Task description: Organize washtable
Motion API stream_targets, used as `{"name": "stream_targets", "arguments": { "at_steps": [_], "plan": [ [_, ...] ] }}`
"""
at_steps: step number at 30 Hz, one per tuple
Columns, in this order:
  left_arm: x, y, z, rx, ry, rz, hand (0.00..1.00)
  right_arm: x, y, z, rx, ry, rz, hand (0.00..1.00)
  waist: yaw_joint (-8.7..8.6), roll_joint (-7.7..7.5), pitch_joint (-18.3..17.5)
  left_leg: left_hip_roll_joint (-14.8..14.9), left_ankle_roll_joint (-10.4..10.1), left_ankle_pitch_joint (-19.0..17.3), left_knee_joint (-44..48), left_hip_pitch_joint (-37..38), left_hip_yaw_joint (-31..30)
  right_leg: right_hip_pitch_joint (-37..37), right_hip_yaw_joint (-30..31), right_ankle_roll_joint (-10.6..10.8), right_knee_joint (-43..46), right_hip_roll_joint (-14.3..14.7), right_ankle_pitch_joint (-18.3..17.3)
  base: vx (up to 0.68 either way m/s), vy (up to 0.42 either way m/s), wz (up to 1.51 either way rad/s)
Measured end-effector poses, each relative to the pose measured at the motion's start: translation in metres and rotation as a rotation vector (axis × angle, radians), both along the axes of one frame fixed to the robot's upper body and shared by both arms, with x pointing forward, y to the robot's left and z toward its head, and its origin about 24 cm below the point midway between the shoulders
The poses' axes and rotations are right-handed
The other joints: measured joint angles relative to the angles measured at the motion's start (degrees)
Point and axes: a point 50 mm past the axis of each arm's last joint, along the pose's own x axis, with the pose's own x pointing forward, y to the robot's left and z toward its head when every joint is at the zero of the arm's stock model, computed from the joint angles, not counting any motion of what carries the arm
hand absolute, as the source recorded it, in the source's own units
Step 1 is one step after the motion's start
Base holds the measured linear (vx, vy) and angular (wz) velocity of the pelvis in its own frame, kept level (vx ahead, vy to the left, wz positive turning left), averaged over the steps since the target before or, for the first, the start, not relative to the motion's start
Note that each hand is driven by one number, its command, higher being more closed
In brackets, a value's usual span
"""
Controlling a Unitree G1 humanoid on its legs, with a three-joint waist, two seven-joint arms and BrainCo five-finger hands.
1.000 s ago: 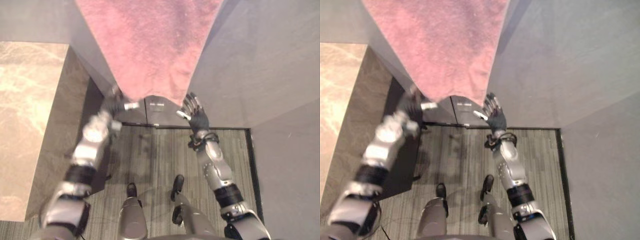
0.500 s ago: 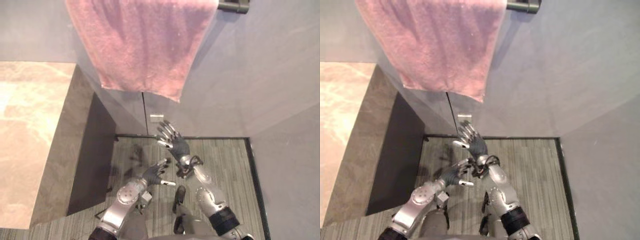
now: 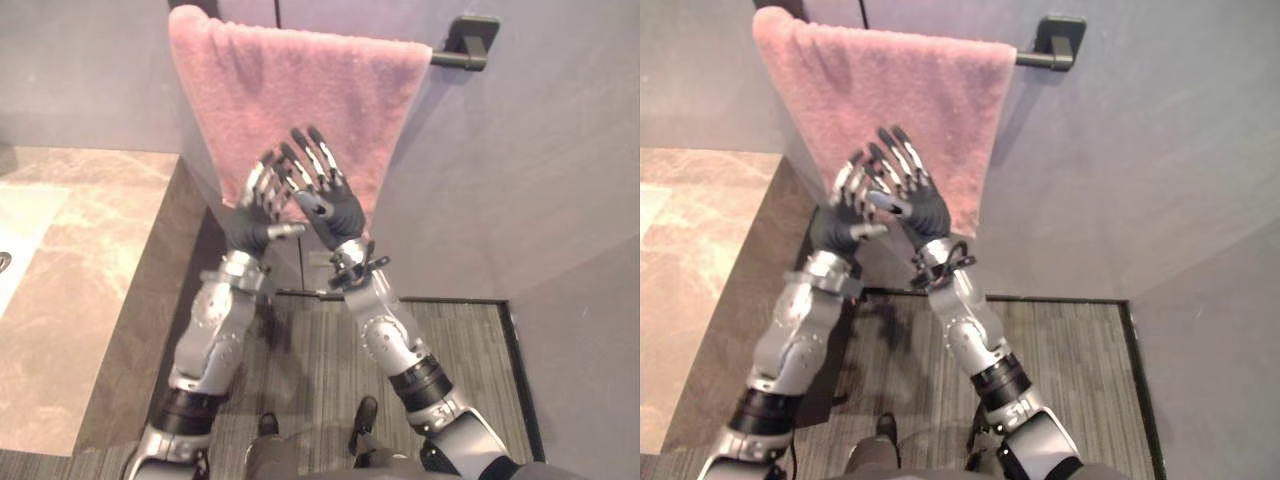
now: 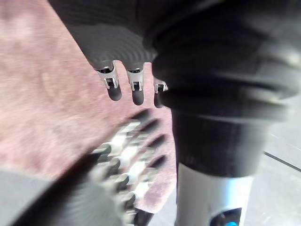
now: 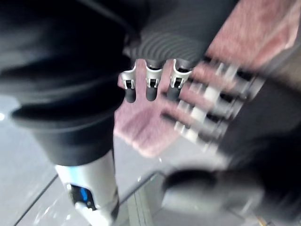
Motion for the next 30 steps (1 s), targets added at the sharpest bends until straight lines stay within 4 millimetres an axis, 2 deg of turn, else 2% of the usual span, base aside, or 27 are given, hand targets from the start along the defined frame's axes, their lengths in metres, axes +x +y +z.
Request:
{"name": "stream_targets", "arguments": {
  "at_steps": [6, 12, 20, 22, 30],
  "plan": [
    [0.020, 0.021, 0.021, 0.186, -0.052, 0.028, 0.00, 0.011, -0.022, -0.005, 0.126, 0.088, -0.059, 0.00, 0.49, 0.04, -0.03, 0.16, -0.08, 0.13, -0.34, 0.08, -0.01, 0.01, -2.49, -0.51, 0.00, 0.02, -0.37, 0.04, -0.025, 0.02],
    [0.034, 0.023, 0.049, 0.327, -0.121, -0.024, 0.00, 0.015, -0.031, -0.005, 0.160, 0.102, -0.076, 0.00, 0.33, 0.10, -0.07, 1.20, -0.53, -0.22, 1.97, -1.89, 0.23, -0.01, -4.77, -1.57, 0.00, 0.24, -1.12, 0.04, -0.041, 0.11],
    [0.046, 0.030, 0.045, 0.420, -0.066, -0.059, 0.00, 0.027, -0.043, 0.006, 0.163, 0.091, -0.119, 0.00, 0.09, 0.45, -0.23, 3.20, -0.94, -1.16, 5.83, -4.20, 2.03, -0.37, -5.77, -2.51, 0.00, 1.17, -1.79, 0.03, -0.035, 0.02],
    [0.049, 0.030, 0.040, 0.431, -0.041, -0.058, 0.00, 0.027, -0.044, 0.006, 0.162, 0.090, -0.122, 0.00, 0.14, 1.05, -0.89, 3.36, -0.93, -1.16, 5.87, -4.80, 2.27, -1.01, -5.61, -2.60, 0.00, 1.32, -1.80, 0.05, -0.037, -0.07],
    [0.059, 0.039, 0.043, 0.483, -0.020, 0.065, 0.00, 0.030, -0.048, 0.004, 0.132, 0.095, -0.132, 0.00, 0.02, 1.39, -1.10, 3.47, -0.90, -1.13, 5.87, -4.92, 3.53, -1.82, -4.24, -2.46, 0.02, 1.40, -1.01, 0.04, -0.014, -0.07]
  ]
}}
